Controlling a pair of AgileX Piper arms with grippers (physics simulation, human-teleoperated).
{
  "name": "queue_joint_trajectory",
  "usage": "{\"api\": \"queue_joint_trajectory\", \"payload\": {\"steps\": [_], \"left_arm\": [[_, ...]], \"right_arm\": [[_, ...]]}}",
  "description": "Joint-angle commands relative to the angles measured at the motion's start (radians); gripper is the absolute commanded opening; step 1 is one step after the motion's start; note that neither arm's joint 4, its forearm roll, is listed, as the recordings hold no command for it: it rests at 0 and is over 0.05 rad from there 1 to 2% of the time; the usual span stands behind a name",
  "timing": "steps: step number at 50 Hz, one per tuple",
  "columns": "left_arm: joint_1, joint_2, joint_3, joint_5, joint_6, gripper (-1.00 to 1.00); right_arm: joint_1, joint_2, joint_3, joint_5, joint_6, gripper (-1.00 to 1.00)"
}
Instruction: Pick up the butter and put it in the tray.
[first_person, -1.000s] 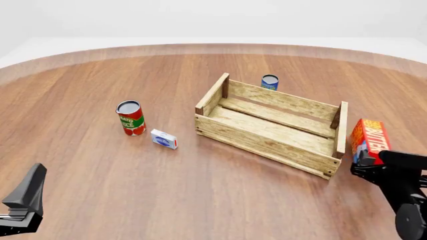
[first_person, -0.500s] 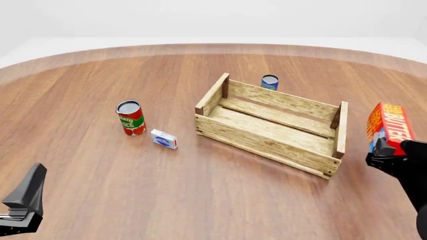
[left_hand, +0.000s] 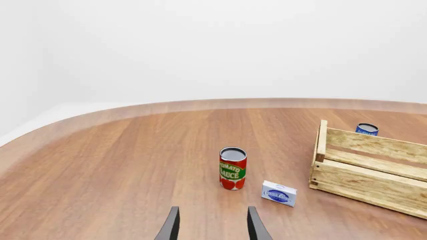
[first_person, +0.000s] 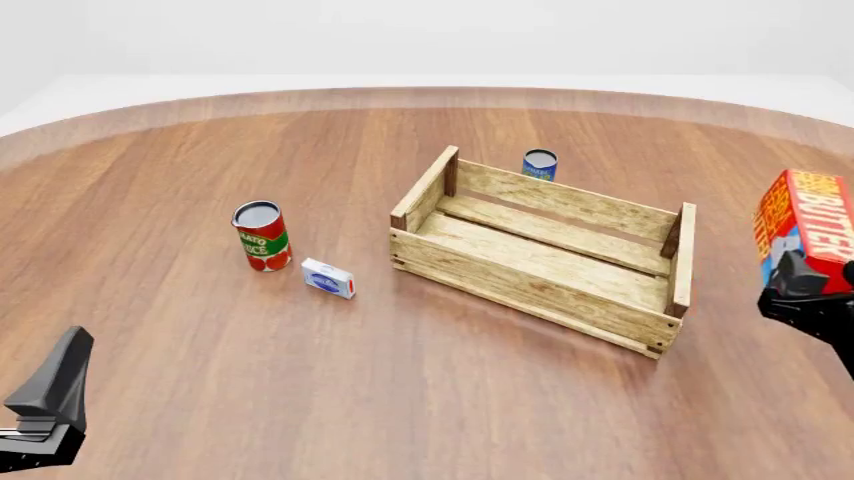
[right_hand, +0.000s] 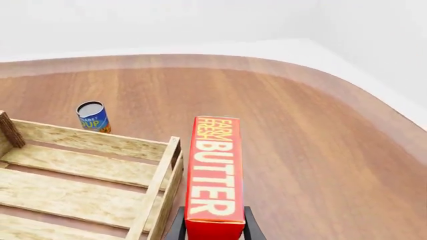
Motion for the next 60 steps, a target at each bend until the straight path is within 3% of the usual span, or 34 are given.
{"api": "queue_joint_trajectory", "payload": {"steps": [1, 43, 60], "left_arm": [[0.0, 0.0, 0.0, 0.0, 0.0, 1.0], [0.0, 0.0, 0.0, 0.0, 0.0, 1.0], [0.0, 0.0, 0.0, 0.0, 0.0, 1.0]], "right_arm": [[0.022, -0.112, -0.047, 0.108, 0.008, -1.0], [0.209, -0.205, -0.259, 0.36, -0.031, -1.0], [0.32, -0.149, -0.293, 0.352, -0.043, -1.0]]}}
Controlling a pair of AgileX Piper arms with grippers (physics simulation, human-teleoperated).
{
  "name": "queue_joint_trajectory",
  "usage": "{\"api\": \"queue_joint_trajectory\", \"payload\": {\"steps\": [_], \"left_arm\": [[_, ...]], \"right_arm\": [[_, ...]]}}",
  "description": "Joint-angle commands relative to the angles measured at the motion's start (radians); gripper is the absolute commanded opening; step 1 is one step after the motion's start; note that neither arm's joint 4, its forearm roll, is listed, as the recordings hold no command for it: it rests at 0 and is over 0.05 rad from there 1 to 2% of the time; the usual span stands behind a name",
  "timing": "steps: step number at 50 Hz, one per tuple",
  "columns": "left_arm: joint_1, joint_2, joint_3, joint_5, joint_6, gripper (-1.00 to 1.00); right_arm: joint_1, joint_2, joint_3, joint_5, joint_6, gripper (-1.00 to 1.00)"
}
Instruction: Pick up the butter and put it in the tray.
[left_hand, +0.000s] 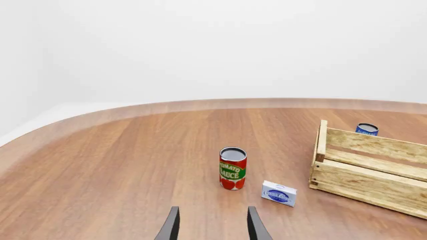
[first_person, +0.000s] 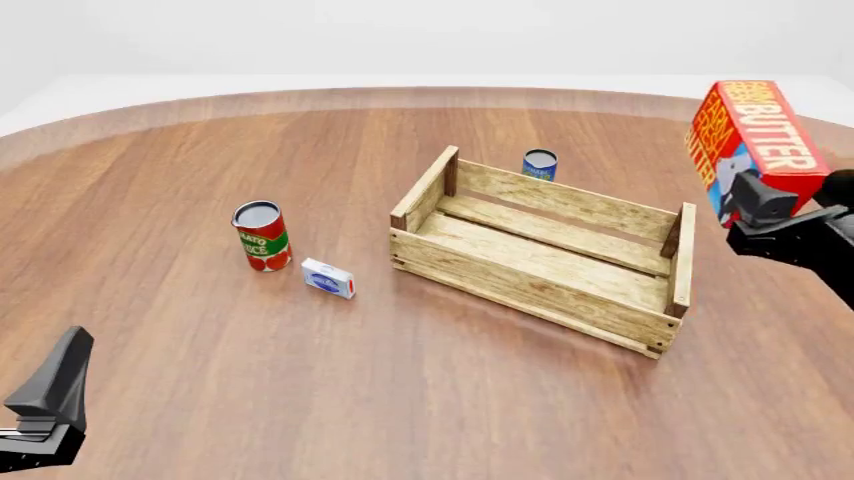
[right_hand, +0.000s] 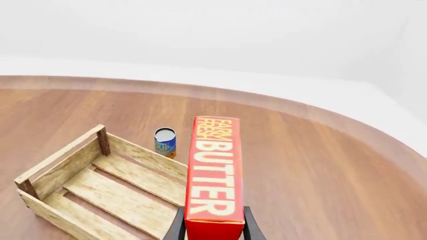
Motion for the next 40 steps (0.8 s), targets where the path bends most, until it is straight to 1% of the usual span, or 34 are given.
{"api": "queue_joint_trajectory", "payload": {"steps": [1, 6, 11, 18, 26, 30, 40], "left_arm": [[0.0, 0.0, 0.0, 0.0, 0.0, 1.0], [0.0, 0.0, 0.0, 0.0, 0.0, 1.0], [0.0, 0.0, 0.0, 0.0, 0.0, 1.0], [0.0, 0.0, 0.0, 0.0, 0.0, 1.0], [0.0, 0.0, 0.0, 0.0, 0.0, 1.0], [0.0, 0.0, 0.0, 0.0, 0.0, 1.0], [0.0, 0.0, 0.0, 0.0, 0.0, 1.0]], "right_arm": [[0.062, 0.024, -0.044, -0.003, 0.009, -1.0], [0.092, 0.066, -0.052, -0.027, 0.0, -1.0], [0.11, 0.107, -0.061, -0.05, 0.003, -1.0], [0.147, 0.201, -0.092, -0.099, 0.01, -1.0], [0.179, 0.268, -0.124, -0.122, 0.011, -1.0], [0.196, 0.294, -0.132, -0.136, 0.001, -1.0], [0.228, 0.38, -0.157, -0.176, 0.01, -1.0]]}}
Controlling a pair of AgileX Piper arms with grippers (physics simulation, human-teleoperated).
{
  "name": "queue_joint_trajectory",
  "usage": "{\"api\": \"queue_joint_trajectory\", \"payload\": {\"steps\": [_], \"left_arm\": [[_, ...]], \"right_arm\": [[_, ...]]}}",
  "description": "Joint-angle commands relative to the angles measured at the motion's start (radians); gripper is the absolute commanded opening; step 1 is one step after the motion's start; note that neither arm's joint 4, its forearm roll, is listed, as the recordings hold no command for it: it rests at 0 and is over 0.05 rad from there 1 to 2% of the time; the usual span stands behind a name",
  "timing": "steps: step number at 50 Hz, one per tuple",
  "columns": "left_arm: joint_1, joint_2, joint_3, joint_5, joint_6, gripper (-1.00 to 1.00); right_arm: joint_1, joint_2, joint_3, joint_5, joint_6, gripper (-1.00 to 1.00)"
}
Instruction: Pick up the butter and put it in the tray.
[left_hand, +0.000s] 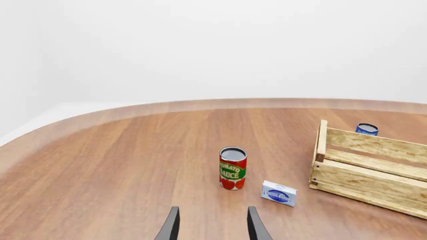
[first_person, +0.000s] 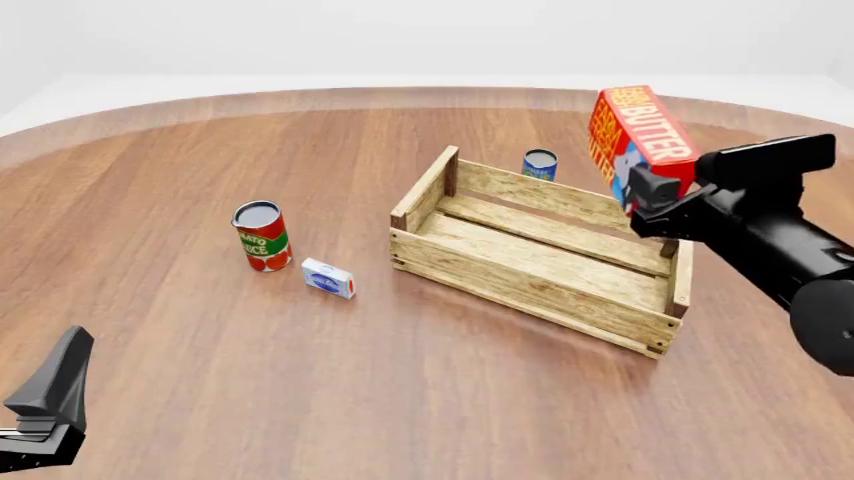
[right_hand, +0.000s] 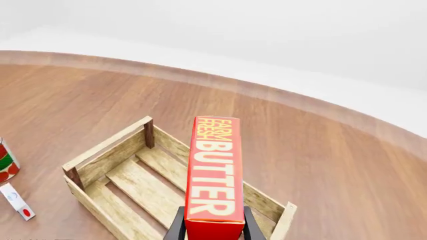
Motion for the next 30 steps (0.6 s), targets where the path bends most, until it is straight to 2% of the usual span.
{"api": "queue_joint_trajectory", "payload": {"steps": [1, 30], "left_arm": [[0.0, 0.0, 0.0, 0.0, 0.0, 1.0], [0.0, 0.0, 0.0, 0.0, 0.0, 1.0]], "right_arm": [[0.038, 0.082, -0.046, -0.049, 0.02, -1.0], [0.092, 0.256, -0.091, -0.118, 0.03, -1.0]]}}
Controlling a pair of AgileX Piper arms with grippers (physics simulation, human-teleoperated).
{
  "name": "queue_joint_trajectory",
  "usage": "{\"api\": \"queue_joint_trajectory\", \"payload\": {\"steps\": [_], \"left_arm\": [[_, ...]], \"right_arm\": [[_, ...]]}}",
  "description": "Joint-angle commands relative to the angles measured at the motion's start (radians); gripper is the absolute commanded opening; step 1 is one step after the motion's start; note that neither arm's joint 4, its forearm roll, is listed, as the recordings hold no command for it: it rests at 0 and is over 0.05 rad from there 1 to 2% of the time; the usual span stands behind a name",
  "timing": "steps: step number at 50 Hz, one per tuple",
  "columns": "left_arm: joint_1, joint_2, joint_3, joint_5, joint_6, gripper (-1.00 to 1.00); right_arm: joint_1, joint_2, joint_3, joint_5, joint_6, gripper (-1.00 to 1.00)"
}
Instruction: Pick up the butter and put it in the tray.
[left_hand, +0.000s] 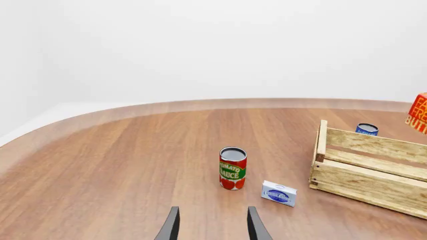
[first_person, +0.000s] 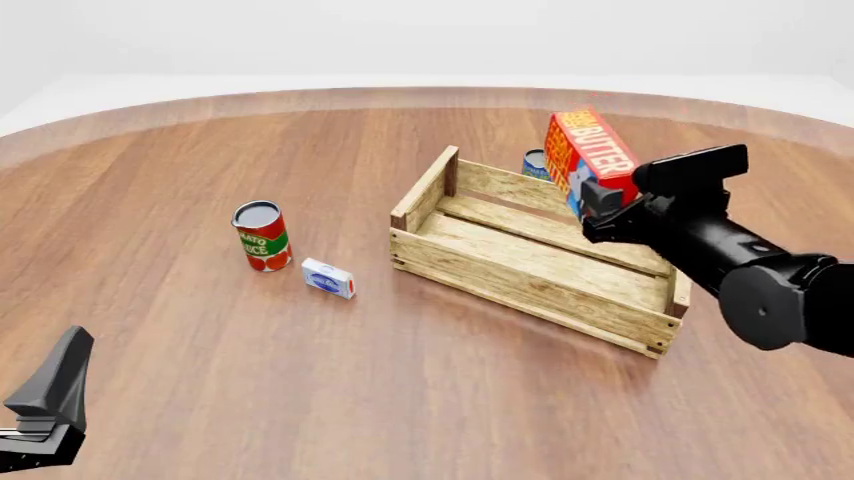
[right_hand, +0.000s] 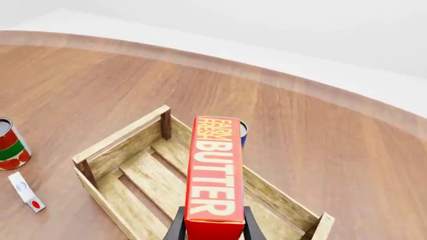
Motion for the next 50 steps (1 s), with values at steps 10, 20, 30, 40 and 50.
{"api": "queue_joint_trajectory", "payload": {"steps": [10, 20, 30, 40, 50], "left_arm": [[0.0, 0.0, 0.0, 0.0, 0.0, 1.0], [0.0, 0.0, 0.0, 0.0, 0.0, 1.0], [0.0, 0.0, 0.0, 0.0, 0.0, 1.0], [0.0, 0.0, 0.0, 0.0, 0.0, 1.0], [0.0, 0.0, 0.0, 0.0, 0.0, 1.0]], "right_arm": [[0.035, 0.083, -0.043, -0.037, 0.021, -1.0], [0.036, 0.115, -0.057, -0.051, 0.027, -1.0], [0.033, 0.173, -0.077, -0.074, 0.038, -1.0], [0.045, 0.22, -0.088, -0.097, 0.05, -1.0], [0.043, 0.25, -0.099, -0.103, 0.054, -1.0]]}}
